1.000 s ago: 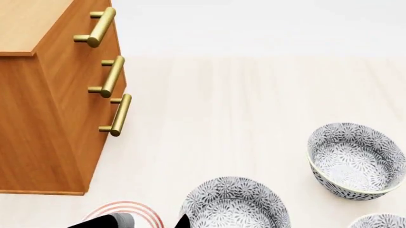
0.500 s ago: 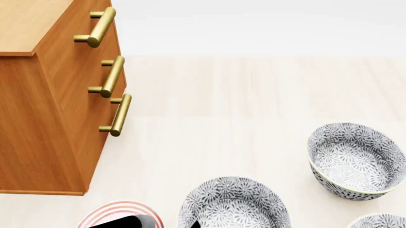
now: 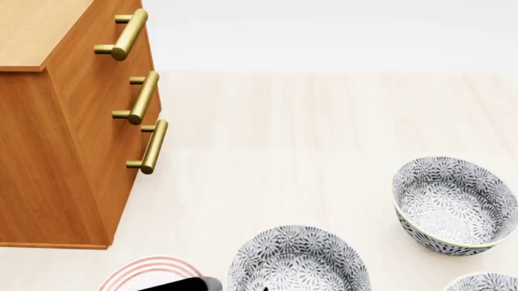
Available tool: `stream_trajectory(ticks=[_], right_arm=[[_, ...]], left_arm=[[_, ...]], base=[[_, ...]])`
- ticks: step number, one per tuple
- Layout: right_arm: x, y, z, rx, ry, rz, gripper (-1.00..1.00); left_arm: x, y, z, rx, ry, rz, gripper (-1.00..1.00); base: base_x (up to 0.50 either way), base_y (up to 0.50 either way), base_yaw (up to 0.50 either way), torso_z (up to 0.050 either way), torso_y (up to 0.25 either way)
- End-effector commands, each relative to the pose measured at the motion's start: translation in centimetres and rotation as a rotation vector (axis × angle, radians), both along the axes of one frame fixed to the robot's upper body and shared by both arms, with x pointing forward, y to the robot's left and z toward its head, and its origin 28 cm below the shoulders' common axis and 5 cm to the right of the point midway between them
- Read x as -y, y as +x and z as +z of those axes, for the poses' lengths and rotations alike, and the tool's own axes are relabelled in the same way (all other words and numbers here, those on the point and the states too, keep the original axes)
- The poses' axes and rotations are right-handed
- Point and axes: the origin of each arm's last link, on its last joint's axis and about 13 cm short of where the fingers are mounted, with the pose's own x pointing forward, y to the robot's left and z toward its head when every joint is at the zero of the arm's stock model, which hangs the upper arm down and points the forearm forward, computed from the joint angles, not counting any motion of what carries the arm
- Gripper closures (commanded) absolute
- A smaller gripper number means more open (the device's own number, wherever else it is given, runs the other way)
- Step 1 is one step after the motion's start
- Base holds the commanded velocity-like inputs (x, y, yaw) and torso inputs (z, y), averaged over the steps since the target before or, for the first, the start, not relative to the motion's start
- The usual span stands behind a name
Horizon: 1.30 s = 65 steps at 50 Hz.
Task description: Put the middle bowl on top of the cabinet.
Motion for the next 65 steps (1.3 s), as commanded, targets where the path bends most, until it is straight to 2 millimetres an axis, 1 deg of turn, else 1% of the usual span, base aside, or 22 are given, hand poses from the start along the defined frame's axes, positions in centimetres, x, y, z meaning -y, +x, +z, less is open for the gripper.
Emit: stream_trajectory(ticks=[1,12,21,28,35,47,51,55,65], right_arm=[[-0.1,0.0,0.0,0.001,-0.001,0.002,-1.0],[-0.2,-0.2,0.1,0.004,-0.002,0.003,-1.0],[-0.1,-0.6,0.3,0.01,-0.003,0.001,-1.0],[-0.2,-0.7,0.4,0.012,-0.005,0.003,-1.0],[-0.2,-0.9,0.4,0.015,-0.006,0.004,-1.0],[-0.2,-0.9,0.5,0.017,-0.006,0.006,-1.0],[-0.2,-0.8,0.4,0.019,-0.007,0.007,-1.0],[-0.2,-0.9,0.5,0.022,-0.006,0.006,-1.0],[-0.2,-1.1,0.6,0.025,-0.009,0.007,-1.0]], left_arm=[[0.6,0.2,-0.3,-0.008,0.007,-0.015,-1.0],[0.8,0.7,-0.3,-0.009,0.015,-0.013,-1.0],[0.8,2.2,-1.0,-0.029,0.01,-0.007,-1.0],[0.6,2.8,-1.6,-0.041,0.01,-0.002,-1.0],[0.9,2.9,-2.3,-0.048,0.022,-0.01,-1.0],[1.3,2.7,-2.5,-0.048,0.026,-0.037,-1.0],[1.4,2.8,-2.7,-0.049,0.029,-0.041,-1.0],[1.4,3.1,-3.4,-0.055,0.039,-0.047,-1.0],[1.4,3.2,-3.8,-0.059,0.022,-0.055,-1.0]], base=[[0.0,0.0,0.0,0.0,0.0],[0.0,0.0,0.0,0.0,0.0],[0.0,0.0,0.0,0.0,0.0],[0.0,0.0,0.0,0.0,0.0],[0.0,0.0,0.0,0.0,0.0],[0.0,0.0,0.0,0.0,0.0],[0.0,0.0,0.0,0.0,0.0],[0.0,0.0,0.0,0.0,0.0],[0.0,0.0,0.0,0.0,0.0]])
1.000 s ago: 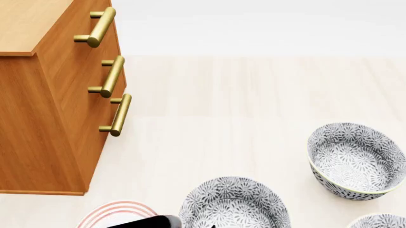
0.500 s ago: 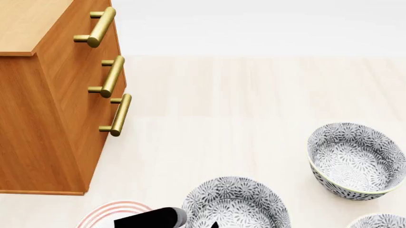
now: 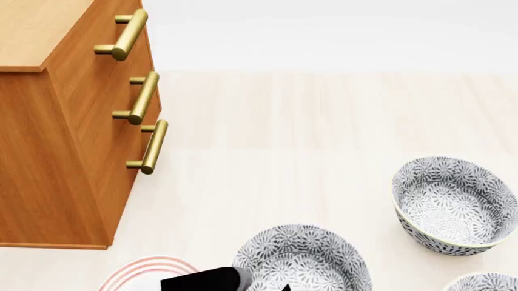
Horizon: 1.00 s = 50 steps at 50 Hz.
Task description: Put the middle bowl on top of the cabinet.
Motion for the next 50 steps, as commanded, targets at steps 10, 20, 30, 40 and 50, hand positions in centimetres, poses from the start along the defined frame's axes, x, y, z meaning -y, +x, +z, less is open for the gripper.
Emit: stream_trajectory(ticks=[10,20,30,40,50], right_arm=[[0.0,-0.2,0.1,0.008,-0.003,0.001,-1.0],[0.0,-0.3,0.3,0.011,-0.003,0.002,-1.0],[-0.1,-0.3,0.3,0.015,-0.004,0.004,-1.0],[-0.1,-0.3,0.3,0.017,-0.003,0.005,-1.0],[-0.1,-0.3,0.4,0.02,-0.005,0.007,-1.0]], left_arm=[[-0.3,0.0,-1.1,0.0,-0.047,0.017,1.0],[-0.6,-0.5,-0.3,0.06,-0.11,-0.001,1.0],[-0.8,-0.8,0.5,0.123,-0.085,0.014,1.0],[-0.9,-1.1,1.3,0.153,-0.085,0.015,1.0],[-1.2,-1.9,3.5,0.248,-0.087,0.014,1.0]], base=[[0.0,0.0,0.0,0.0,0.0],[0.0,0.0,0.0,0.017,0.087],[0.0,0.0,0.0,0.04,0.2],[0.0,0.0,0.0,0.043,0.188],[0.0,0.0,0.0,0.043,0.188]])
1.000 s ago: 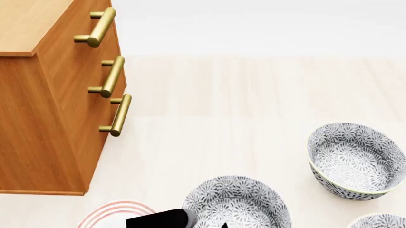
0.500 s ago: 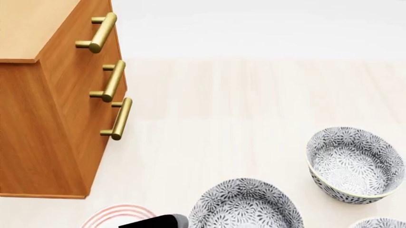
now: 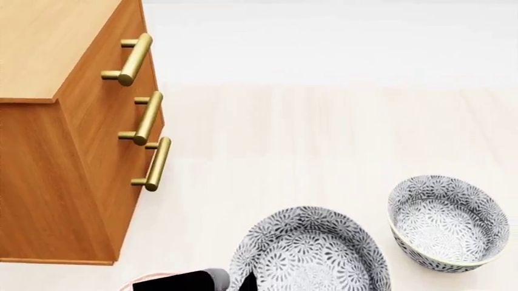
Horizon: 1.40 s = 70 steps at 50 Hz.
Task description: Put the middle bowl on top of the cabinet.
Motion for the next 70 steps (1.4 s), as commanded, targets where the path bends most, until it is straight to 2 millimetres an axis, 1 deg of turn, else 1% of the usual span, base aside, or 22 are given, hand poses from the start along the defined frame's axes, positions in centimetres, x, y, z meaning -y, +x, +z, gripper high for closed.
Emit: stream_trajectory(ticks=[1,6,7,11,18,21,24,26,28,33,37,44,46,47,50,54,56,57,59,61,65,70], right_arm=[[0.0,0.0,0.0,0.002,-0.001,0.002,-1.0],[0.0,0.0,0.0,0.004,0.0,0.0,-1.0],[0.0,0.0,0.0,0.004,-0.001,0.001,-1.0],[0.0,0.0,0.0,0.005,-0.001,0.002,-1.0],[-0.1,0.0,0.0,0.007,-0.001,0.001,-1.0],[-0.2,0.0,0.0,0.009,0.0,-0.002,-1.0],[-0.2,0.0,0.0,0.011,0.0,-0.004,-1.0],[-0.3,0.1,0.0,0.012,0.0,-0.004,-1.0],[-0.4,0.2,0.0,0.013,0.0,-0.004,-1.0],[-0.6,0.4,0.0,0.017,0.002,-0.008,-1.0],[-0.8,0.6,0.0,0.019,0.001,-0.008,-1.0],[-0.9,0.5,0.1,0.022,0.002,-0.01,-1.0],[-1.0,0.5,0.1,0.023,0.002,-0.011,-1.0],[-0.9,0.4,0.1,0.023,0.002,-0.012,-1.0],[-0.9,0.4,0.1,0.024,0.003,-0.013,-1.0],[-1.0,0.3,0.1,0.024,0.004,-0.013,-1.0],[-0.9,0.3,0.1,0.024,0.005,-0.014,-1.0],[-0.9,0.4,0.1,0.023,0.004,-0.013,-1.0],[-1.0,0.4,0.1,0.024,0.004,-0.014,-1.0],[-1.0,0.4,0.1,0.026,0.005,-0.015,-1.0],[-1.0,0.3,0.1,0.026,0.004,-0.015,-1.0],[-1.1,0.4,0.2,0.026,0.003,-0.014,-1.0]], left_arm=[[-0.2,-0.8,2.3,0.101,-0.018,0.002,1.0],[-0.4,-1.4,3.5,0.134,-0.035,-0.013,1.0],[-0.5,-1.7,4.1,0.151,-0.053,-0.021,1.0],[-0.8,-2.3,5.7,0.19,-0.075,-0.041,1.0],[-1.4,-3.1,8.0,0.252,-0.108,-0.058,1.0],[-1.8,-3.7,9.7,0.303,-0.123,-0.087,1.0],[-2.0,-4.1,10.9,0.337,-0.114,-0.09,1.0],[-2.2,-4.5,12.2,0.387,-0.081,-0.124,1.0],[-2.4,-4.4,12.8,0.403,-0.083,-0.119,1.0],[-3.1,-4.8,15.4,0.469,-0.067,-0.123,1.0],[-3.4,-5.5,17.1,0.508,-0.048,-0.132,1.0],[-4.3,-6.7,20.6,0.497,-0.043,-0.121,1.0],[-4.5,-6.9,21.4,0.482,-0.042,-0.111,1.0],[-4.8,-6.9,22.3,0.476,-0.04,-0.084,1.0],[-5.2,-7.1,23.7,0.476,-0.034,-0.061,1.0],[-5.8,-6.8,25.2,0.45,-0.036,-0.046,1.0],[-6.0,-6.5,26.2,0.403,-0.048,-0.035,1.0],[-6.1,-6.1,26.7,0.326,-0.059,-0.029,1.0],[-6.1,-5.7,27.4,0.272,-0.069,-0.014,1.0],[-6.2,-4.5,28.0,0.208,-0.071,0.036,1.0],[-6.2,-3.9,28.5,0.203,-0.048,0.078,1.0],[-6.4,-3.6,29.9,0.205,-0.016,0.1,1.0]], base=[[0.0,0.0,0.0,0.042,0.189],[0.0,0.0,0.0,0.043,0.193],[0.0,0.0,0.0,0.043,0.191],[0.0,0.0,0.0,0.042,0.194],[0.0,0.0,0.0,0.043,0.194],[0.0,0.0,0.0,0.043,0.195],[0.0,0.0,0.0,0.043,0.195],[0.0,0.0,0.0,0.004,0.0],[0.0,0.0,0.0,0.0,0.0],[0.0,0.0,0.0,0.0,0.0],[0.0,0.0,0.0,0.0,0.0],[0.0,0.0,0.0,0.0,0.0],[0.0,0.0,0.0,0.0,0.0],[0.0,0.0,0.0,0.0,0.0],[0.0,0.0,0.0,0.0,0.0],[0.0,0.0,0.0,0.0,0.0],[0.0,0.0,0.0,0.0,0.0],[0.0,0.0,0.0,0.0,0.0],[0.0,0.0,0.0,0.0,0.0],[0.0,0.0,0.0,0.0,0.0],[0.0,0.0,0.0,0.0,0.0],[0.0,0.0,0.0,0.0,0.0]])
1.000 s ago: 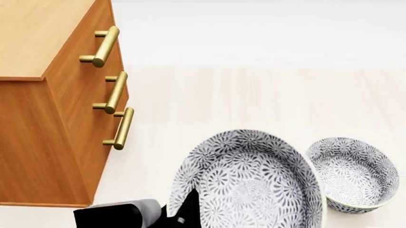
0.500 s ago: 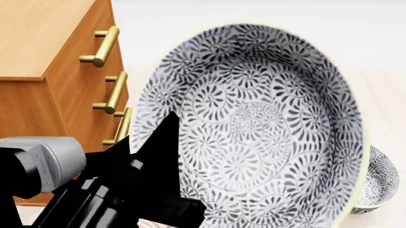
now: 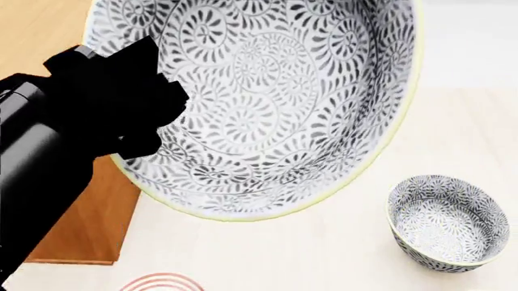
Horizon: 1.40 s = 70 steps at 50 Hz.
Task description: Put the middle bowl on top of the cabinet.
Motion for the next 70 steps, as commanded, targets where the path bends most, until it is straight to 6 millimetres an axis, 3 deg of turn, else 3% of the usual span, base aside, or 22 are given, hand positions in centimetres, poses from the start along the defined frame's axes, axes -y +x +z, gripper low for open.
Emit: stream_trajectory(ticks=[1,14,19,35,48,51,60,70], right_arm=[[-0.1,-0.1,0.1,0.003,0.0,-0.002,-1.0],[-0.4,0.1,0.2,0.0,-0.003,0.0,-1.0],[-0.4,0.0,0.3,0.002,-0.002,-0.001,-1.0],[-0.2,0.0,0.3,0.002,-0.002,-0.003,-1.0],[-0.1,0.1,0.2,0.002,-0.002,-0.001,-1.0],[-0.2,0.1,0.2,0.003,-0.002,0.0,-1.0],[-0.5,0.1,0.4,0.002,-0.008,0.004,-1.0],[-0.5,0.0,0.5,0.006,-0.008,0.004,-1.0]], left_arm=[[-0.9,1.4,4.0,-0.082,0.0,0.152,1.0],[-2.0,3.9,6.9,-0.164,-0.058,0.219,1.0],[-2.6,5.4,7.7,-0.209,-0.073,0.32,1.0],[-4.7,11.0,8.4,-0.332,-0.053,0.641,1.0],[-6.7,14.7,8.1,-0.403,-0.027,0.791,1.0],[-7.8,16.4,8.0,-0.444,-0.032,0.86,1.0],[-9.1,17.1,9.2,-0.445,-0.086,0.889,1.0],[-10.3,19.9,9.2,-0.51,-0.156,0.929,1.0]], base=[[0.0,0.0,0.0,0.0,0.0],[0.0,0.0,0.0,0.0,0.0],[0.0,0.0,0.0,0.0,0.0],[0.0,0.0,0.0,0.0,0.0],[0.0,0.0,0.0,0.0,0.0],[0.0,0.0,0.0,0.0,0.0],[0.0,0.0,0.0,0.0,0.002],[0.0,0.0,0.0,0.0,0.0]])
